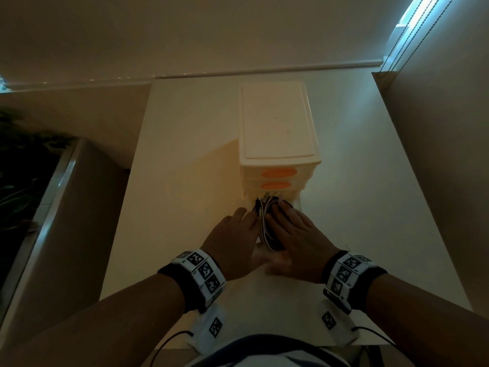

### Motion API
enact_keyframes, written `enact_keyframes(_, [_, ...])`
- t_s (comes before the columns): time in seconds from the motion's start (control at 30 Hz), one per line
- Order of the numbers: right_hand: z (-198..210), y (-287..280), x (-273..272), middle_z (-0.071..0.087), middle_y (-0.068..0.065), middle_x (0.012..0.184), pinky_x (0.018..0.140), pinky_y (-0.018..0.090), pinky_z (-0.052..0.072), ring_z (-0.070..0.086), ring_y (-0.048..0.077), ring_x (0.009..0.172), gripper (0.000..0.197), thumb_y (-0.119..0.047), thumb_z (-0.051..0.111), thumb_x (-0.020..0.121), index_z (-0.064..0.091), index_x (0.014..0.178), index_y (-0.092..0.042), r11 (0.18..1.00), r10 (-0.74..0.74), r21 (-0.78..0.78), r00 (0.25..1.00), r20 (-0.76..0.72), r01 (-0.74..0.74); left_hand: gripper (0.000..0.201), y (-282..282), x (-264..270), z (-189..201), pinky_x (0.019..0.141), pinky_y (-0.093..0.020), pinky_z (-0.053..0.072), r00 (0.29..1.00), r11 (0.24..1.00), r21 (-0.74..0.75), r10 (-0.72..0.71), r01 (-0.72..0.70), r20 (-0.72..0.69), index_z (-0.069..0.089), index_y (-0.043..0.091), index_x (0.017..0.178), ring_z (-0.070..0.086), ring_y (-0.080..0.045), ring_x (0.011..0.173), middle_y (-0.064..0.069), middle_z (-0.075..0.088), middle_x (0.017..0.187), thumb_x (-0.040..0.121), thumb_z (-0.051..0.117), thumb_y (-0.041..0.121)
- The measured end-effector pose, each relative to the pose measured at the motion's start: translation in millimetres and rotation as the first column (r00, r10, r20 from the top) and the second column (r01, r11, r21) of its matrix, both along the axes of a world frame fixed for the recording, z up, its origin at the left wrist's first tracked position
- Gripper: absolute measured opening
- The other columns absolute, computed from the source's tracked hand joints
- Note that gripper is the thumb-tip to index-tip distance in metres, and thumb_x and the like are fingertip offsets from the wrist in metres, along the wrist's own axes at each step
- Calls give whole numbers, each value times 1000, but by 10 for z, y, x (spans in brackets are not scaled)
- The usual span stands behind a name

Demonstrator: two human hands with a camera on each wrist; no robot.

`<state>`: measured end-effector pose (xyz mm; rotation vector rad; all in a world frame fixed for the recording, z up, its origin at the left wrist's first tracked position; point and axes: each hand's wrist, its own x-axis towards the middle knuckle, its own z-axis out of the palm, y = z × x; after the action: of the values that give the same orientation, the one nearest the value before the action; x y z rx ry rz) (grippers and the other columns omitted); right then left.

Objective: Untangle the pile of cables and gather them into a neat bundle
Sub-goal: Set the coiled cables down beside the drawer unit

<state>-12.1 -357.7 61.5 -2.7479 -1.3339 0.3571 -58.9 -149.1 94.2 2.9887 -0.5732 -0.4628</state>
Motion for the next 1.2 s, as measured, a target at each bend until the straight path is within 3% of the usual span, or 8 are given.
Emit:
enact_keyframes(0.1, [-8, -26, 96, 22, 19, 163, 121, 46, 8, 16, 37, 153, 132, -97, 41, 66, 27, 156, -2, 994, 89, -60, 996, 31, -87, 127, 48, -30, 87, 116, -50, 30, 994, 990, 125, -54, 65, -93, 16, 4, 157, 19, -39, 147, -14, 19, 162, 71, 37, 95])
enact_keyframes(0.2, [-22, -21, 178, 32, 20, 159, 120, 44, 7, 24, 37, 150, 121, -89, 51, 69, 33, 153, -3, 994, 98, -60, 994, 52, -95, 129, 43, -23, 44, 120, -50, 21, 993, 982, 165, -71, 87, -98, 5, 4, 159, 10, -40, 150, -15, 8, 165, 73, 54, 88])
enact_keyframes(0.33, [-47, -24, 227, 19, 19, 164, 123, 45, 1, 8, 35, 154, 116, -84, 49, 77, 22, 157, -4, 996, 83, -38, 996, 28, -82, 108, 39, 54, 18, 117, -49, 27, 999, 987, 156, -35, 38, -18, 13, 4, 159, 15, -41, 149, -15, 17, 164, 86, 57, 72])
enact_keyframes(0.53, [39, -1, 339, 26, 14, 163, 124, 42, 4, 17, 31, 154, 103, -76, 55, 81, 32, 155, -7, 998, 47, 38, 998, 49, -49, 100, 93, 174, 49, 116, -49, 29, 999, 989, 142, 40, -35, -28, 8, 11, 160, 15, -38, 149, -10, 10, 166, 90, 52, 67])
enact_keyframes(0.63, [58, -37, 348, 33, 12, 161, 124, 43, 16, 25, 30, 151, 89, -67, 61, 84, 43, 151, -11, 993, 6, 120, 998, 60, -13, 98, 88, 247, 45, 112, -48, 31, 997, 986, 151, 69, -66, -18, 10, 12, 159, 21, -39, 143, -11, 12, 164, 90, 52, 66])
enact_keyframes(0.87, [19, -179, 201, 60, 14, 117, 91, 43, 56, 57, 34, 108, 67, -31, 82, 77, 60, 137, -9, 931, -141, 354, 983, 115, 92, 93, 48, 314, 22, 100, -45, 38, 993, 988, 113, 104, -109, 50, 27, 13, 153, 34, -35, 126, -10, 28, 153, 84, 60, 65])
enact_keyframes(1.03, [-76, -131, 234, 61, 12, 120, 101, 51, 49, 57, 33, 111, 56, -26, 70, 87, 57, 139, -10, 948, -138, 304, 982, 128, 94, 85, 73, 351, 16, 96, -44, 40, 988, 987, 84, 134, -141, 77, 34, 15, 151, 38, -34, 121, -11, 37, 142, 86, 62, 61])
enact_keyframes(1.2, [18, -106, 260, 60, 12, 115, 85, 45, 53, 55, 34, 103, 53, -22, 74, 82, 62, 133, -13, 920, -229, 355, 963, 146, 165, 80, 114, 411, 2, 88, -44, 48, 981, 986, 5, 168, -169, 93, 44, 16, 142, 42, -32, 110, -10, 45, 124, 79, 73, 59])
